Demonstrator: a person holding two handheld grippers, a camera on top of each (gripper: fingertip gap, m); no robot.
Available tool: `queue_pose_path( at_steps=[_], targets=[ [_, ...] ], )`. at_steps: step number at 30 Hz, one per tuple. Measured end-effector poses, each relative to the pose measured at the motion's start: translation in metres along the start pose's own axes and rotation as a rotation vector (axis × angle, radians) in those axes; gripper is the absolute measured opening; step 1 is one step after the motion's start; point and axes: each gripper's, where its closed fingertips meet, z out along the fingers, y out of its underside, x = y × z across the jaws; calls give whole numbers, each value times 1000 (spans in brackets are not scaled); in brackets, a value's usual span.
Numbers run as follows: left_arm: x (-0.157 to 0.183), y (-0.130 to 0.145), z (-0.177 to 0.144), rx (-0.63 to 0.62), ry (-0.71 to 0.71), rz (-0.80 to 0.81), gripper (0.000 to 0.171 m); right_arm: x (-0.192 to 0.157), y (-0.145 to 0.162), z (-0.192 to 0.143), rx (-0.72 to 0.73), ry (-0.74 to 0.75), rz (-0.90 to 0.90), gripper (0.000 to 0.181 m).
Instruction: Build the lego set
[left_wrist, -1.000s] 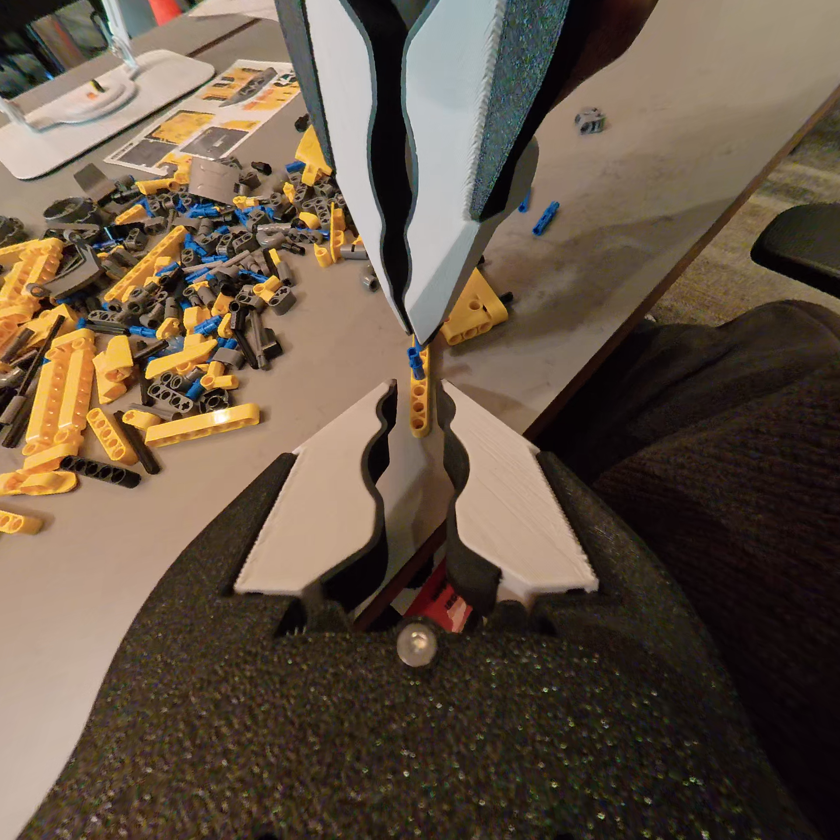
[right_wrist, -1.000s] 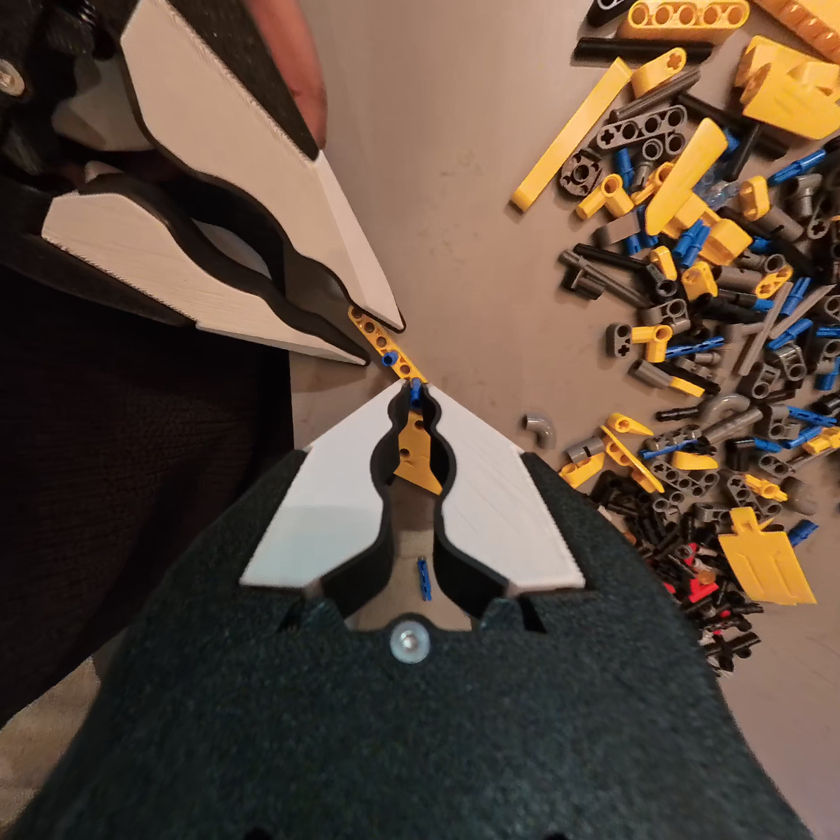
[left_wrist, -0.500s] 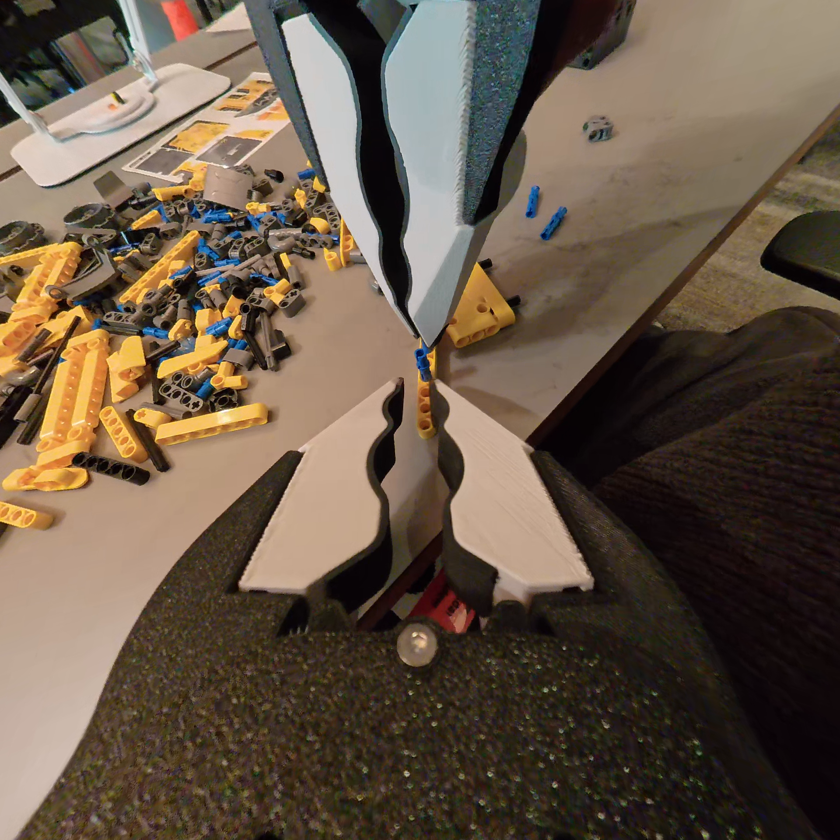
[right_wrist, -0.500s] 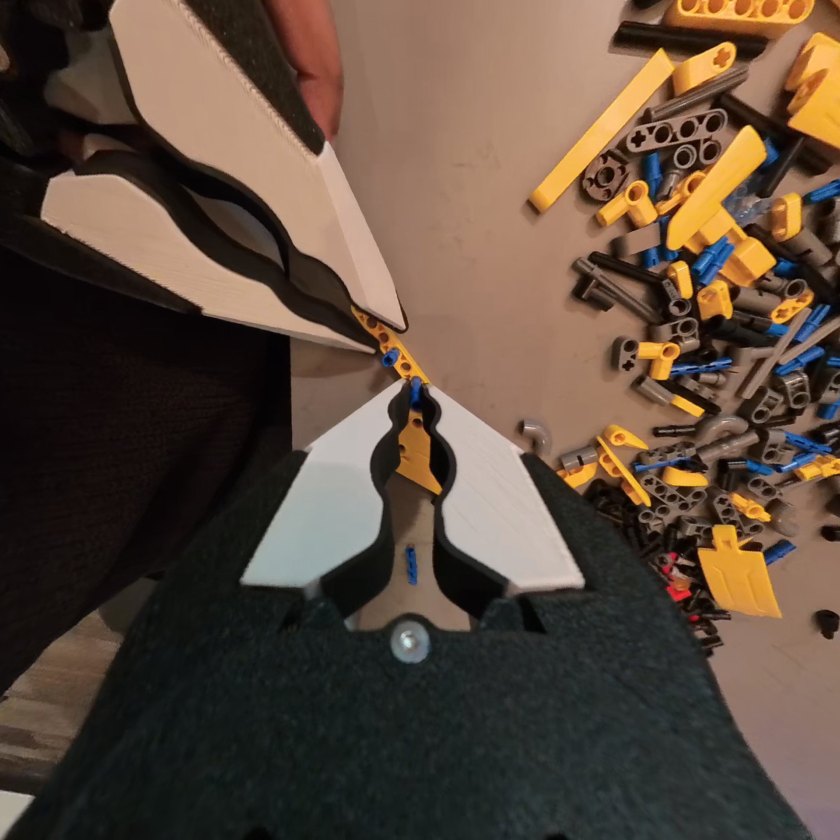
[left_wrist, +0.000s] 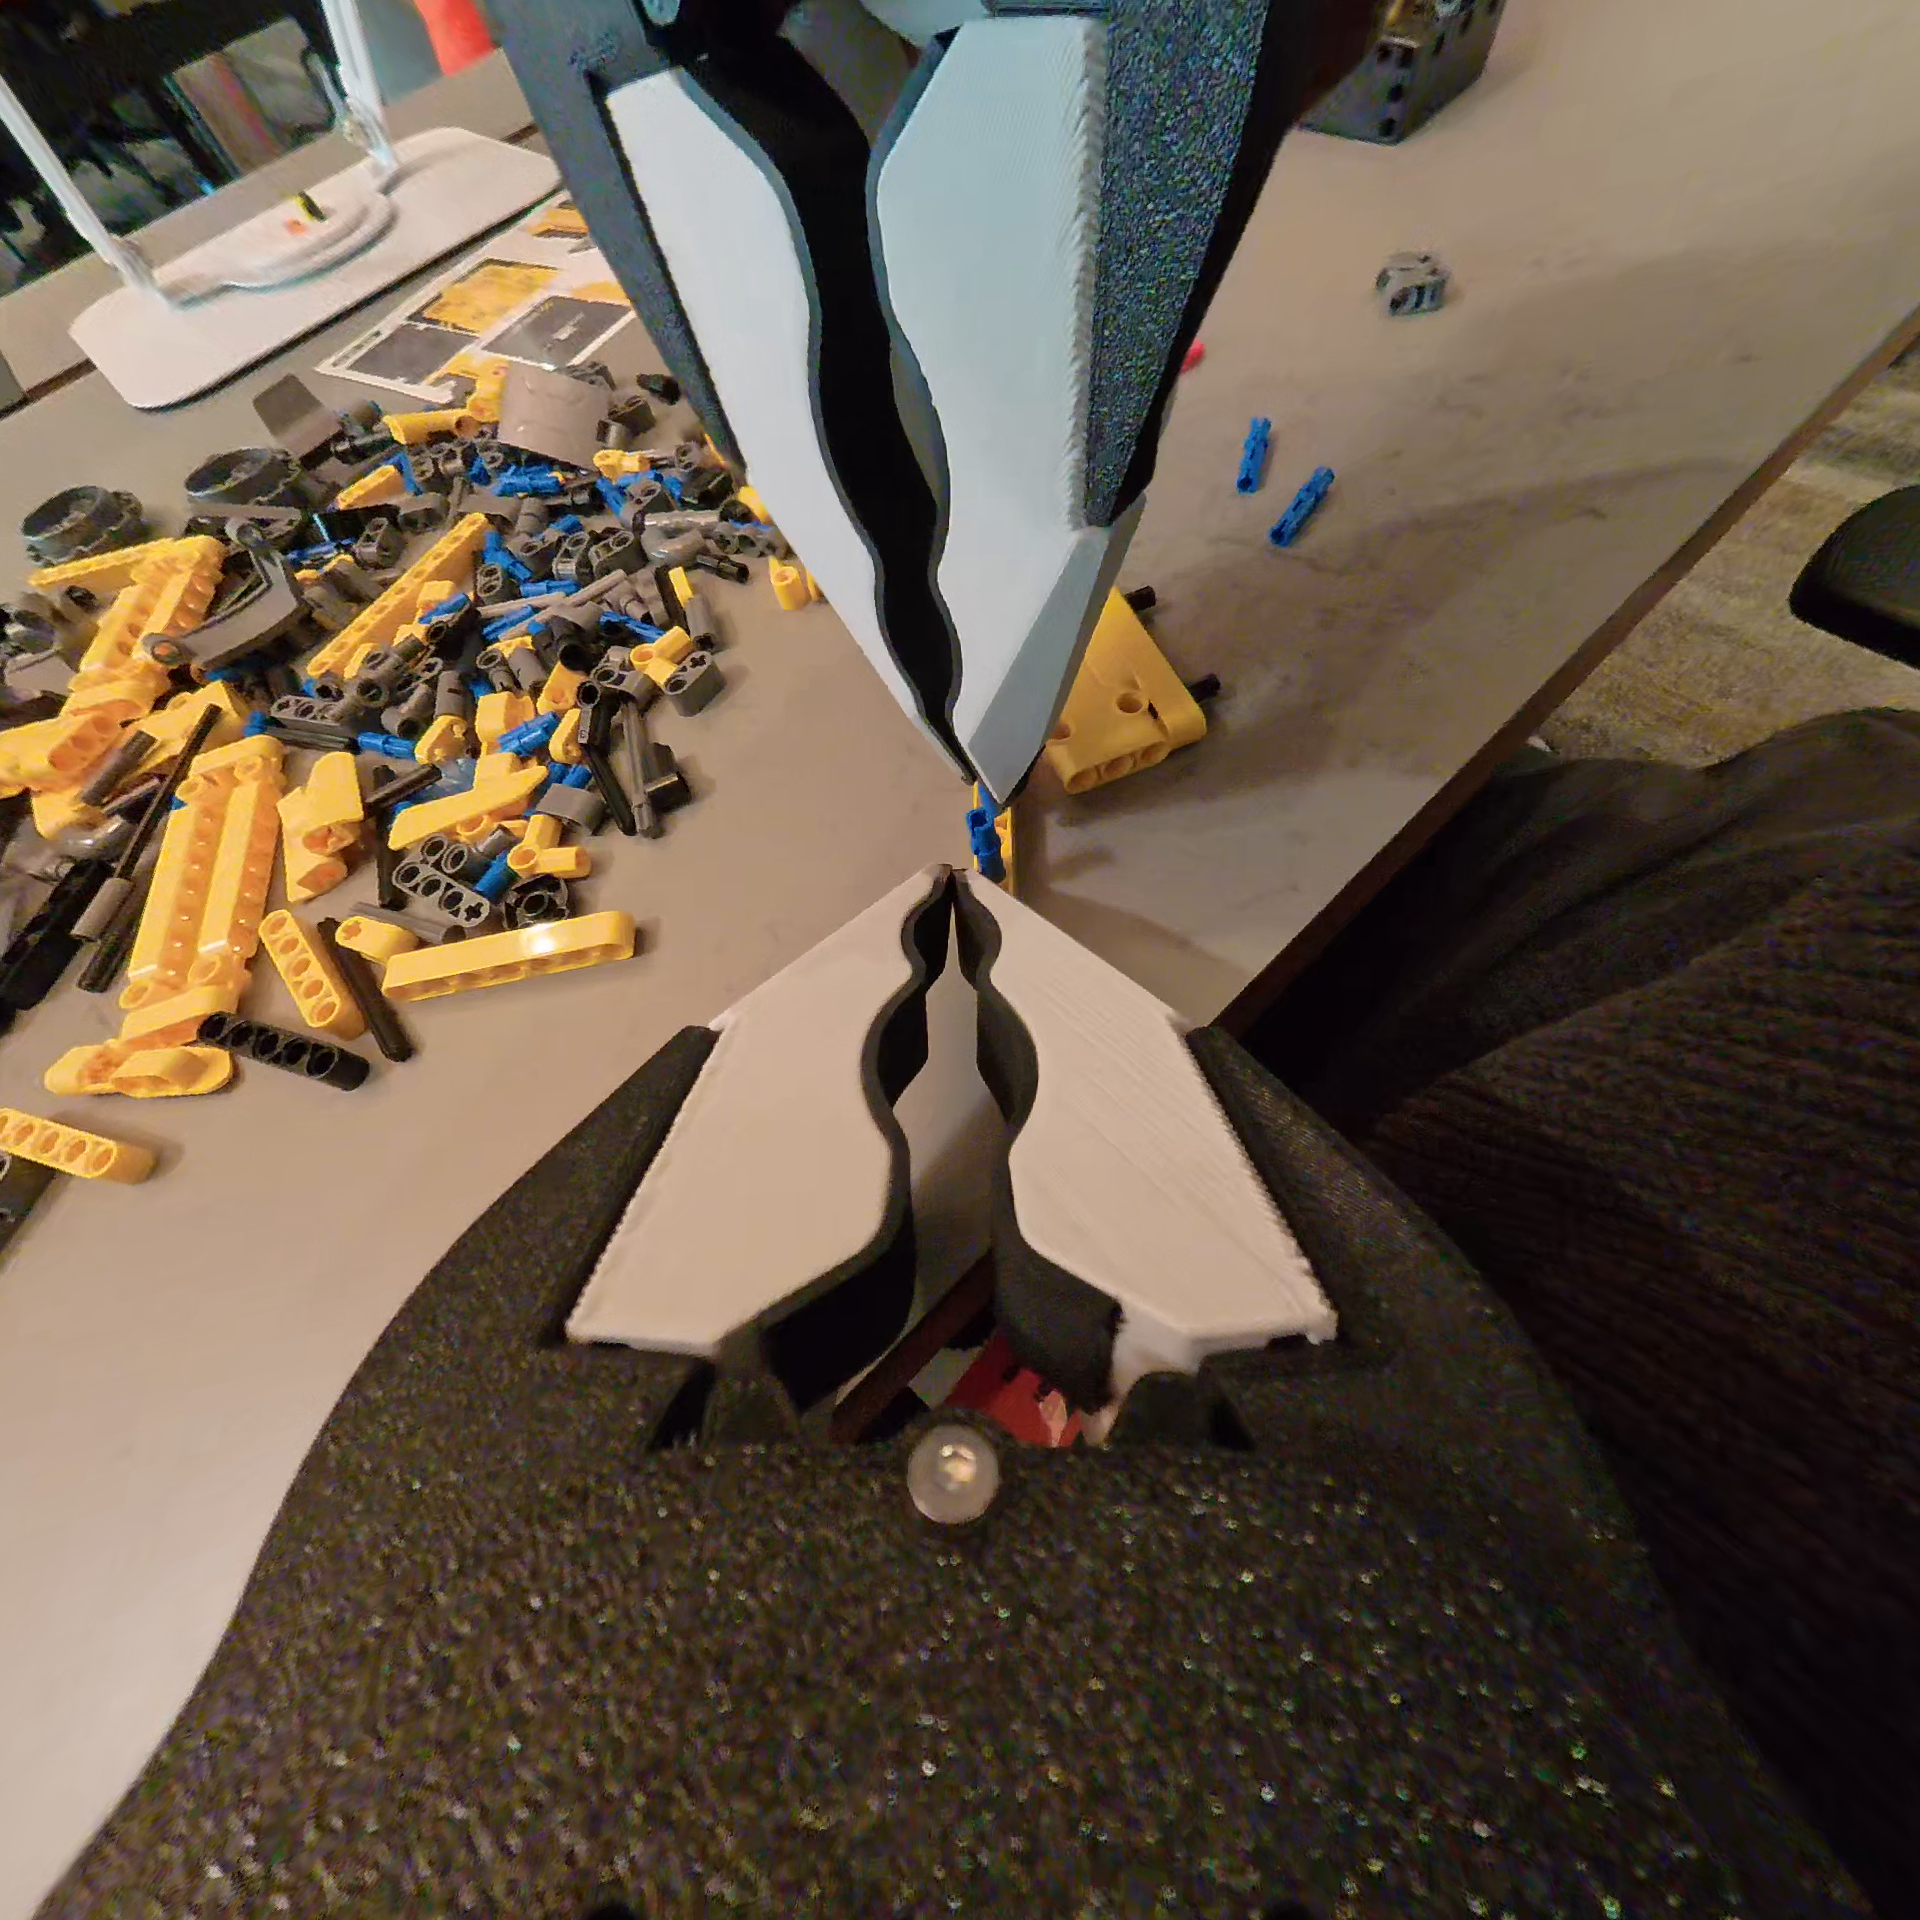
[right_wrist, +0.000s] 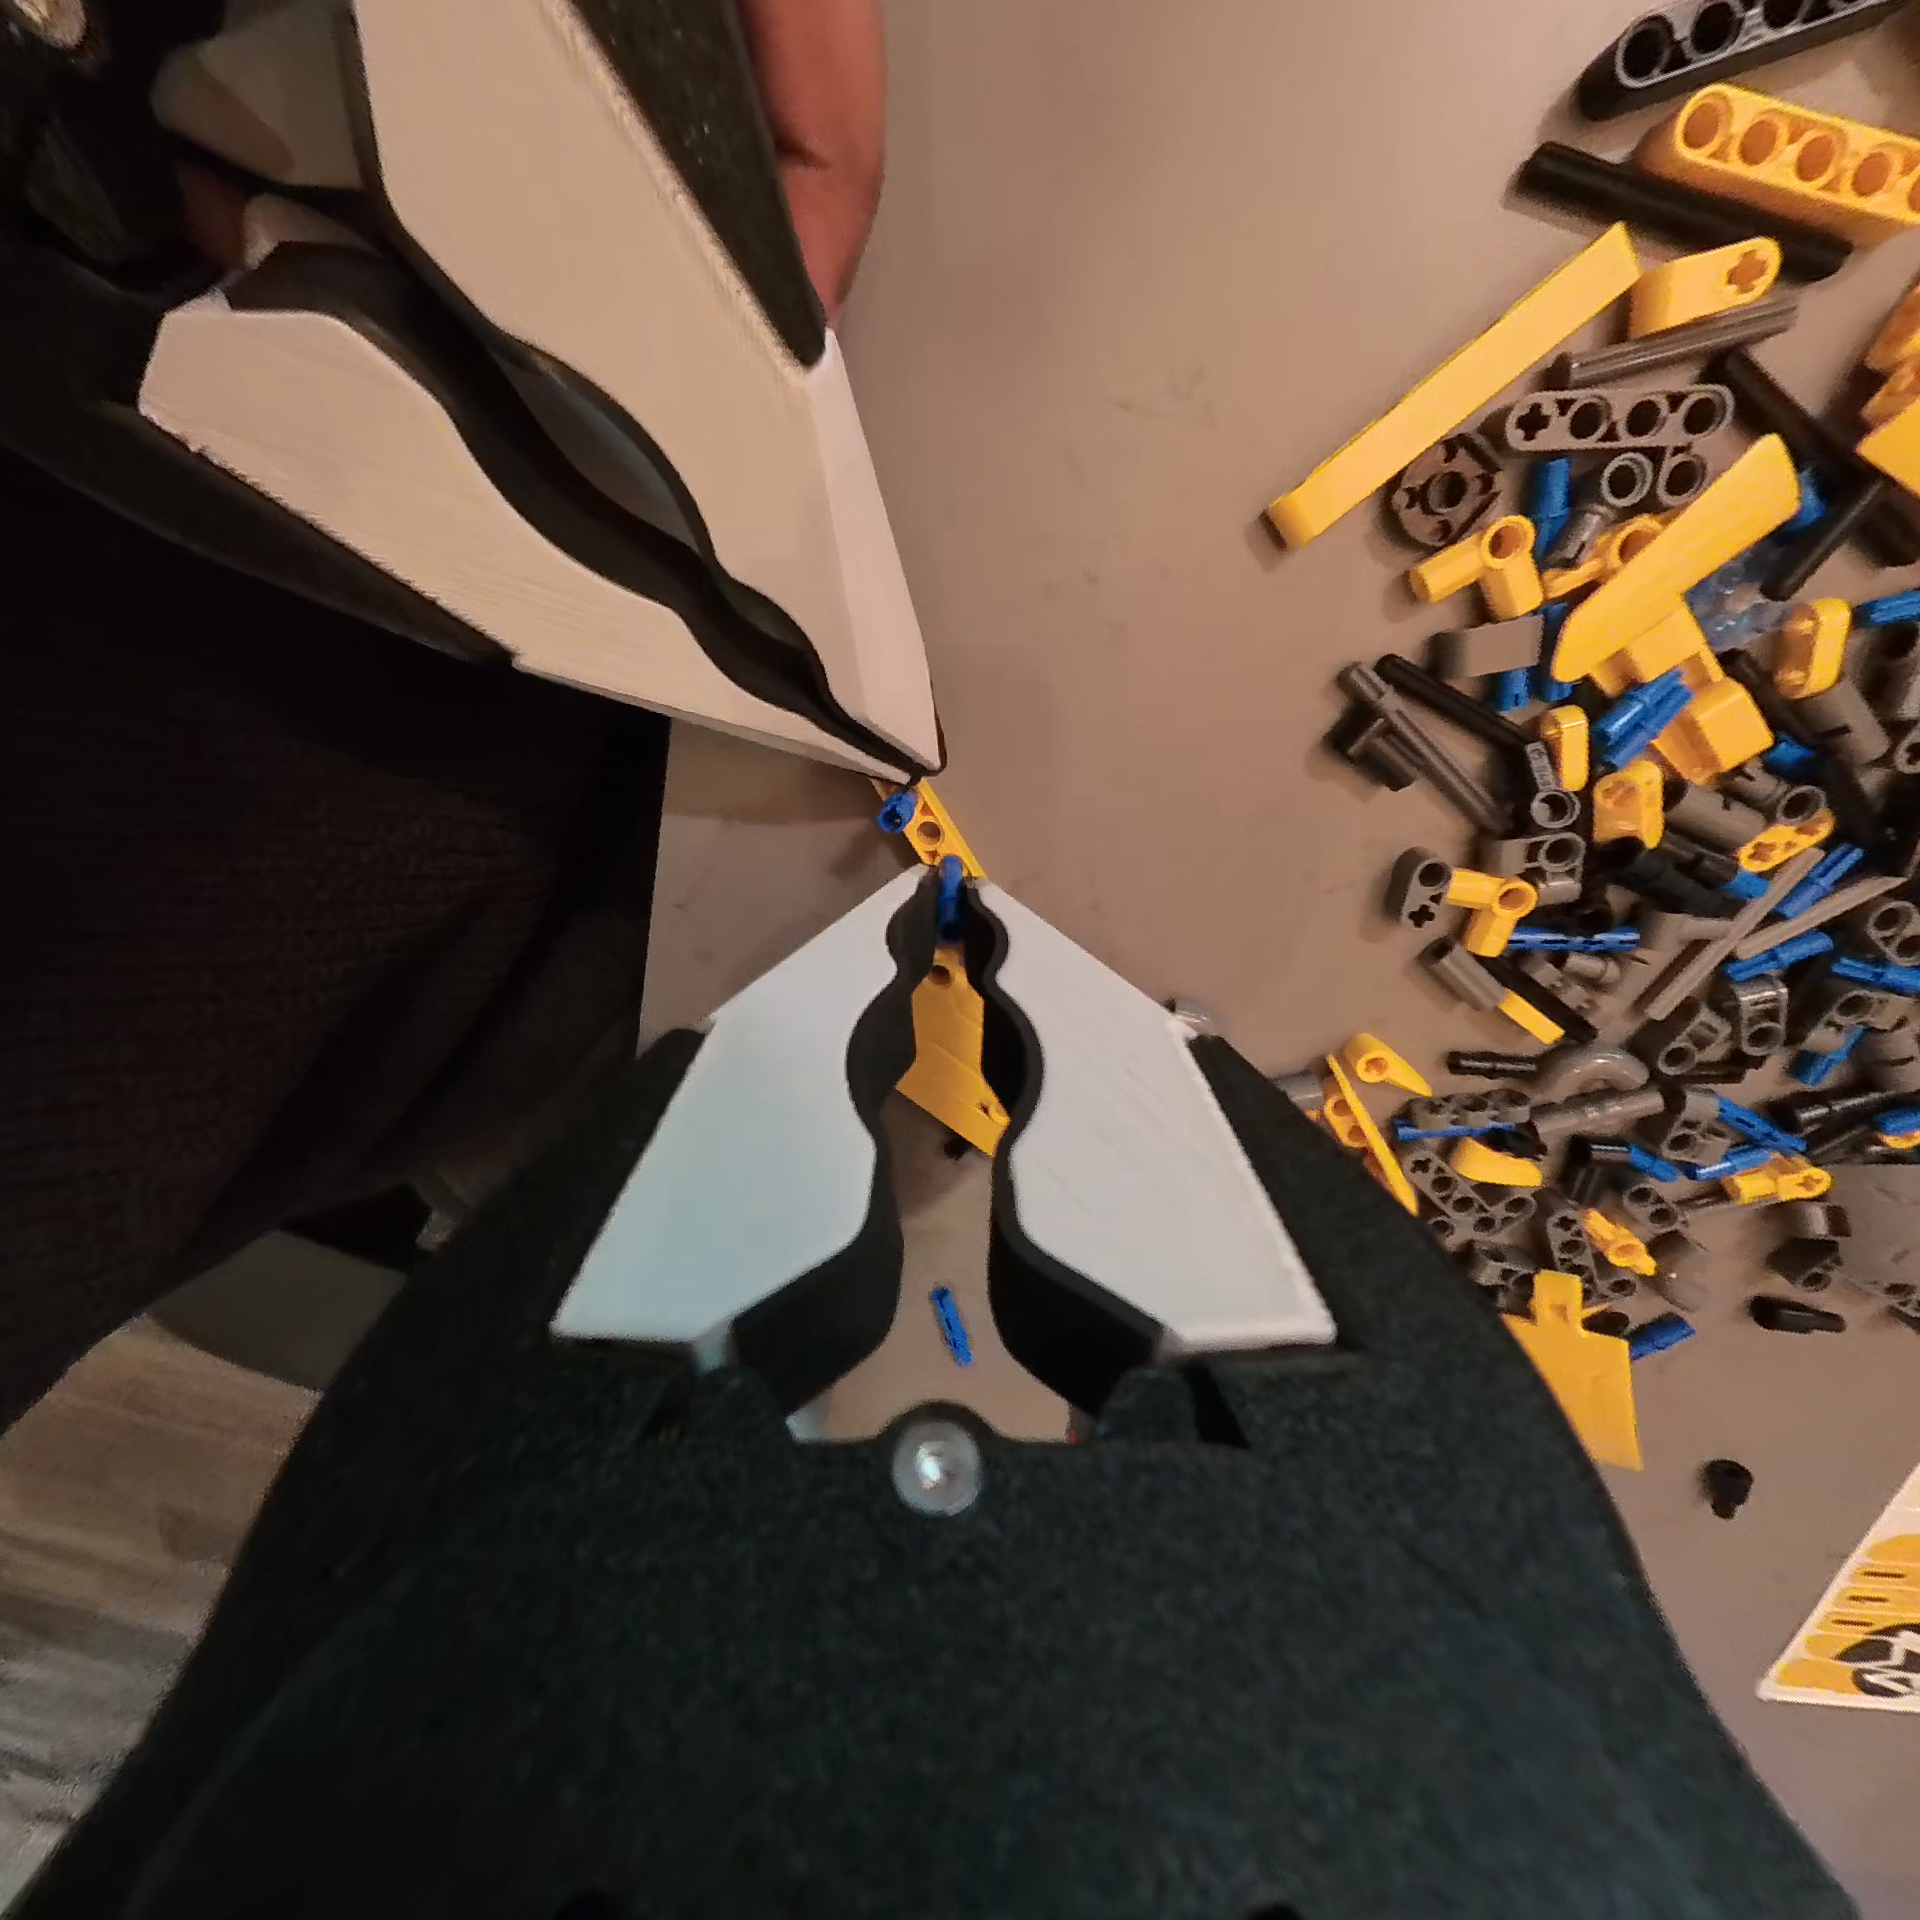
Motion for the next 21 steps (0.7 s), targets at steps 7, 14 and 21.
queue_pose_path(
  at_steps=[7,14,21],
  targets=[
    [-1,-1,-1,13,2,-20,0,0,1,0,-52,1,-65,3],
    [-2,-1,-1,11,-1,-24,0,-1,0,4,-92,38,-176,2],
    [-2,-2,-2,24,3,-29,0,-2,-1,5,-131,40,-213,3]
  ],
)
